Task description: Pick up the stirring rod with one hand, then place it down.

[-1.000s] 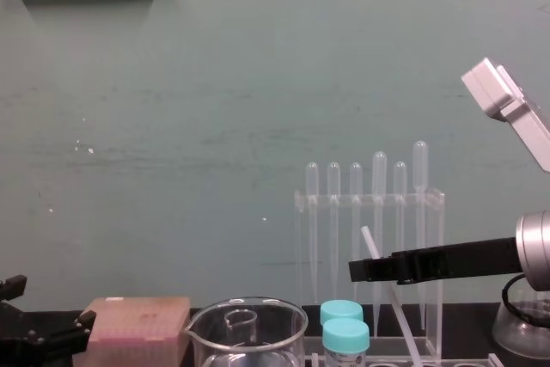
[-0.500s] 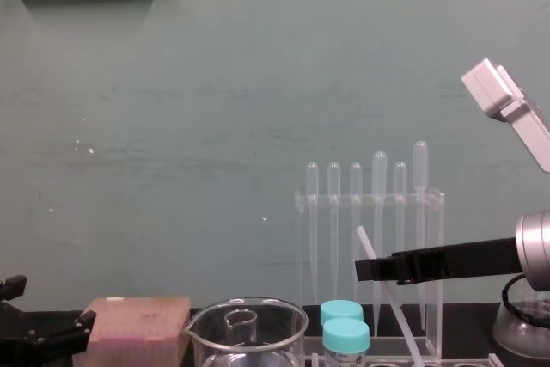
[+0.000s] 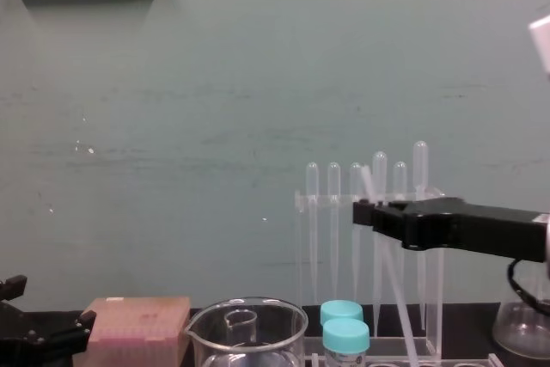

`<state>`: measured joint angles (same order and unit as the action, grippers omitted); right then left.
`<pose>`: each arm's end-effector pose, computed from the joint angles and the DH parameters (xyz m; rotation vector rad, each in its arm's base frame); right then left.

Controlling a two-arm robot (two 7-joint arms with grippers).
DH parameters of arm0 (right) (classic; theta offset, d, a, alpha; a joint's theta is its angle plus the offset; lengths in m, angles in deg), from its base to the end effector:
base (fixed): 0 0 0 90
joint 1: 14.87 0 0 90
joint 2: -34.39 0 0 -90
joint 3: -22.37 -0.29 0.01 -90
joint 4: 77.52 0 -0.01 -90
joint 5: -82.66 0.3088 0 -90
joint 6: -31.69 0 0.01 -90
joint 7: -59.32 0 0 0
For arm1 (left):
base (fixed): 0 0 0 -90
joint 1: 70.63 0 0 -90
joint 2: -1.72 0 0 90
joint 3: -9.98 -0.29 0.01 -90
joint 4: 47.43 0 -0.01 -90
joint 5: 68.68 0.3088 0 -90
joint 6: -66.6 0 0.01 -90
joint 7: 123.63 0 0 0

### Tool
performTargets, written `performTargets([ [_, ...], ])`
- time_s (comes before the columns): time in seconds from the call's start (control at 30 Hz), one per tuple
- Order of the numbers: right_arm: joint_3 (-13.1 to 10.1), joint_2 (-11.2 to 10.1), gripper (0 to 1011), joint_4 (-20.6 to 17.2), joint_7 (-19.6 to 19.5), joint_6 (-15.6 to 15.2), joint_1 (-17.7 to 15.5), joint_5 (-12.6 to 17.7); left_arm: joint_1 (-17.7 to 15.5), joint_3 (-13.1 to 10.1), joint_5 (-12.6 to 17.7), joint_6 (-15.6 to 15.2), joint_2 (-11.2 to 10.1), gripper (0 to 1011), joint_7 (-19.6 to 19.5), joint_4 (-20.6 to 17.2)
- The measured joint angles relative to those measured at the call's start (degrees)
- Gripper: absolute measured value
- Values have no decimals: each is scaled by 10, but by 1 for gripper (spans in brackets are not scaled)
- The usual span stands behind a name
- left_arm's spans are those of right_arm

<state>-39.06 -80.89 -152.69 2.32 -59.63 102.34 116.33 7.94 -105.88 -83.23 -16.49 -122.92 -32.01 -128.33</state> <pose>0.4336 -0.0263 -0.2374 -0.0080 0.0148 -0.6809 0.3581 0.0827 -0.3023 0.3043 -0.2850 1.2480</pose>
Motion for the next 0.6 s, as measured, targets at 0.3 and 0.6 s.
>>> performTargets([
  [0.3, -41, -21, 71, -60, -9, 80, -61, -13, 0, 0, 0, 0, 0, 1000, 0, 0],
  [0.6, -92, -8, 71, -101, -2, 120, -58, 13, 0, 0, 0, 0, 0, 1000, 0, 0],
])
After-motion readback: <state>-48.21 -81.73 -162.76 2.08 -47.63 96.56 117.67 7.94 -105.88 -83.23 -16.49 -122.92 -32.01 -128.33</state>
